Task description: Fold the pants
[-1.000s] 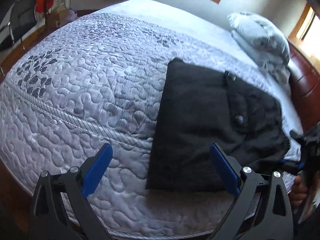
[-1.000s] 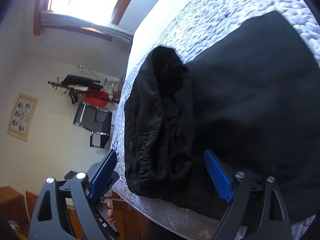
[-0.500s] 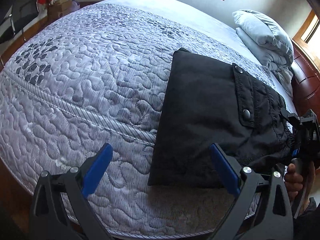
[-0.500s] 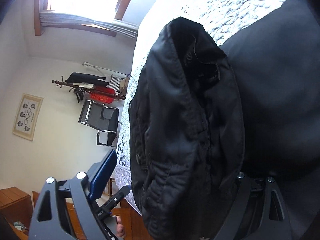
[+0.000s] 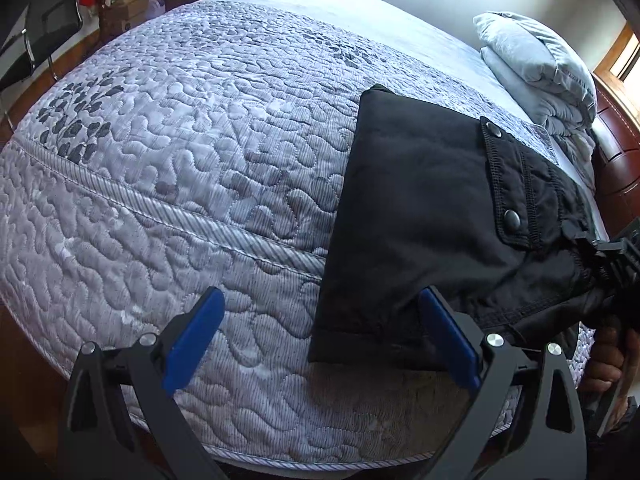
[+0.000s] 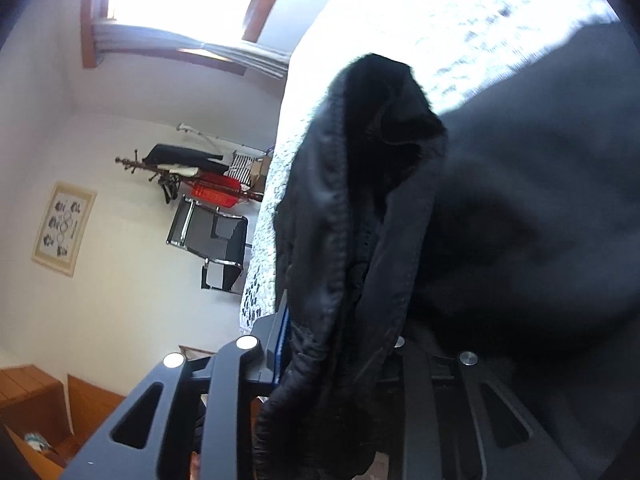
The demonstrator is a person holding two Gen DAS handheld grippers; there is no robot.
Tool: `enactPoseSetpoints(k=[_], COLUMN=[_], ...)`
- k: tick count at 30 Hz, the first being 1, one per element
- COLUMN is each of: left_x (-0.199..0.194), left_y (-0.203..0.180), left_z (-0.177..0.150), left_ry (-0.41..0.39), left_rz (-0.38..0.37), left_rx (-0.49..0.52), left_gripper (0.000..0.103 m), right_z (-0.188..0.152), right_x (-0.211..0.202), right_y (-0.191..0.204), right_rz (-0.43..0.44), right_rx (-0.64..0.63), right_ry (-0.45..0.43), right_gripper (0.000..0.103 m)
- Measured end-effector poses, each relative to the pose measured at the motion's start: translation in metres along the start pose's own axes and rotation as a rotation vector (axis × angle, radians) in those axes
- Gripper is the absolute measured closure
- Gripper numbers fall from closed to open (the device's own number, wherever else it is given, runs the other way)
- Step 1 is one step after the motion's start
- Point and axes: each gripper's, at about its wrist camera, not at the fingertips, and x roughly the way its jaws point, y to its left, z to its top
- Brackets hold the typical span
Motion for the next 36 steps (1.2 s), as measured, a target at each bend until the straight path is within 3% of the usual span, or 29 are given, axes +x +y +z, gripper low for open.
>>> enactPoseSetpoints(k=[10, 29, 36], left_x=[-0.016, -0.025, -0.025], left_y=[0.003, -0.058, -0.076], left_z=[0.001, -0.005, -0.010], left_ry=[-0.024, -0.031, -0.021], left_rz=[-0.020, -0.061, -0.049], left_rx=[-0.040, 0.099, 0.168], left_gripper=[0.005, 0.005, 0.005], right_z=[0.008, 0.023, 0.026], right_x=[-0.030, -0.103, -0.106], right_y=[0.042, 0.022, -0.014], right_rz=[0.043, -0.025, -0.027], right_rx=[-0.081, -0.047, 0.045], right_ry=[-0.001, -0.069, -0.089], right_gripper=[0.077, 0.077, 0.077])
